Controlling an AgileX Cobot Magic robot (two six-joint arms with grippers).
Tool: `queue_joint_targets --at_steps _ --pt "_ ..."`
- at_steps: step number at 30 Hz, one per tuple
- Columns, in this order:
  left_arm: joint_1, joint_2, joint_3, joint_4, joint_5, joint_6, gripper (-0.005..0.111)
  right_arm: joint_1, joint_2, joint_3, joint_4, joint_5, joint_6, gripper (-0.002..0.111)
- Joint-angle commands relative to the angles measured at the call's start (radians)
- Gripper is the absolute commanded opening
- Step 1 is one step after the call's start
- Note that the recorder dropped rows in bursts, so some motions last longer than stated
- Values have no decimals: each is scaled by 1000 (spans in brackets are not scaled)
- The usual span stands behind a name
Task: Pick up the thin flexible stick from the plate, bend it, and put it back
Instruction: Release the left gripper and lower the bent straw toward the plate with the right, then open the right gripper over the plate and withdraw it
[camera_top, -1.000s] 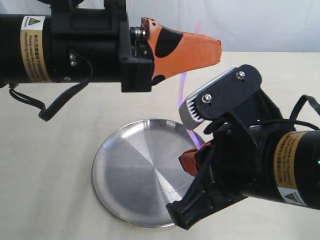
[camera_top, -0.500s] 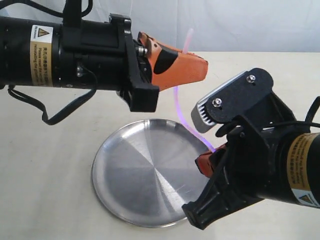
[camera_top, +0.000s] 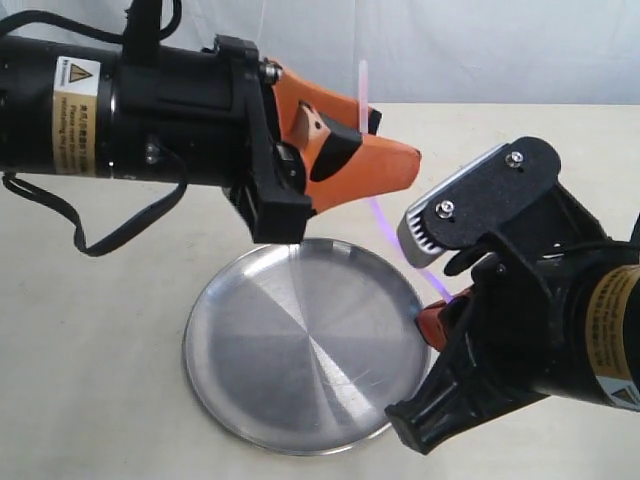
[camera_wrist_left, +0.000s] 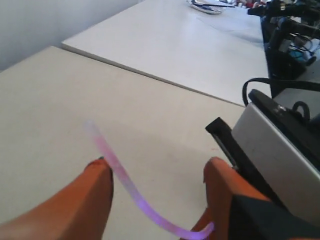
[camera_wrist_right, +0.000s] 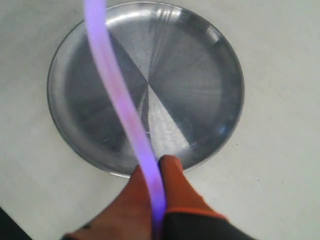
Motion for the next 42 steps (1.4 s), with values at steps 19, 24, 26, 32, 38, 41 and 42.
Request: queue_joint_targets --at_steps 19,24,26,32,38,41,42 --pt "-2 -454 -2 128 -68 -230 0 -84 391 93 -100 -369 30 -1" --pt "-2 -534 -2 128 -36 -230 0 -254 571 93 -100 -608 26 -1" --pt "-2 -538 -2 128 -27 -230 0 -293 616 90 -100 -652 26 -1" --pt "-2 -538 64 128 226 -197 0 -308 703 34 -82 -608 21 -1" --pt "-2 -538 112 128 522 -140 0 -308 703 34 -82 -657 21 24" --pt "-2 -538 126 128 678 -42 0 -308 698 34 -81 -637 27 55" --pt "-2 -538 132 128 713 -31 0 -308 691 34 -79 -624 27 54"
